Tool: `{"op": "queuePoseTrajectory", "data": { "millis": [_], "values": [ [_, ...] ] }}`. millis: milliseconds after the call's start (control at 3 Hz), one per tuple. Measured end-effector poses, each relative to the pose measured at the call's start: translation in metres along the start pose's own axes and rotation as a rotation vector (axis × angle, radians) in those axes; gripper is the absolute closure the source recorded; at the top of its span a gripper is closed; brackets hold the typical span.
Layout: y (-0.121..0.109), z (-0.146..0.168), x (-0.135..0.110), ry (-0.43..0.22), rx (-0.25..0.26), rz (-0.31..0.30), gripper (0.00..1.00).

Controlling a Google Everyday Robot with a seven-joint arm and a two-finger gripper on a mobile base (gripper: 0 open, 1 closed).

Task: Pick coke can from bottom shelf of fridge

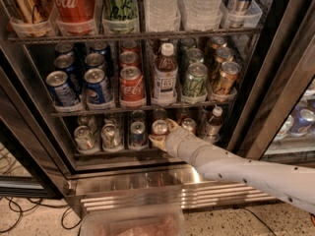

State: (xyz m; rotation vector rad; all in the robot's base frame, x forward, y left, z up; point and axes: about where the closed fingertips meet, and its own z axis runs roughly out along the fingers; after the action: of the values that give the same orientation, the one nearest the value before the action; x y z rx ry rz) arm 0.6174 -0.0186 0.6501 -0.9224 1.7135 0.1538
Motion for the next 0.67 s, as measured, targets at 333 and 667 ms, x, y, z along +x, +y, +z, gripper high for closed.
{"op": "queuePoseTrajectory", "data": {
  "millis": [333,667],
  "values": [
    [0.009,-0.026,0.0,0.018,-0.029,0.053,1.0],
    [0.023,-0.05,-0.001,0.034,-0.071,0.099,1.0]
  ]
}}
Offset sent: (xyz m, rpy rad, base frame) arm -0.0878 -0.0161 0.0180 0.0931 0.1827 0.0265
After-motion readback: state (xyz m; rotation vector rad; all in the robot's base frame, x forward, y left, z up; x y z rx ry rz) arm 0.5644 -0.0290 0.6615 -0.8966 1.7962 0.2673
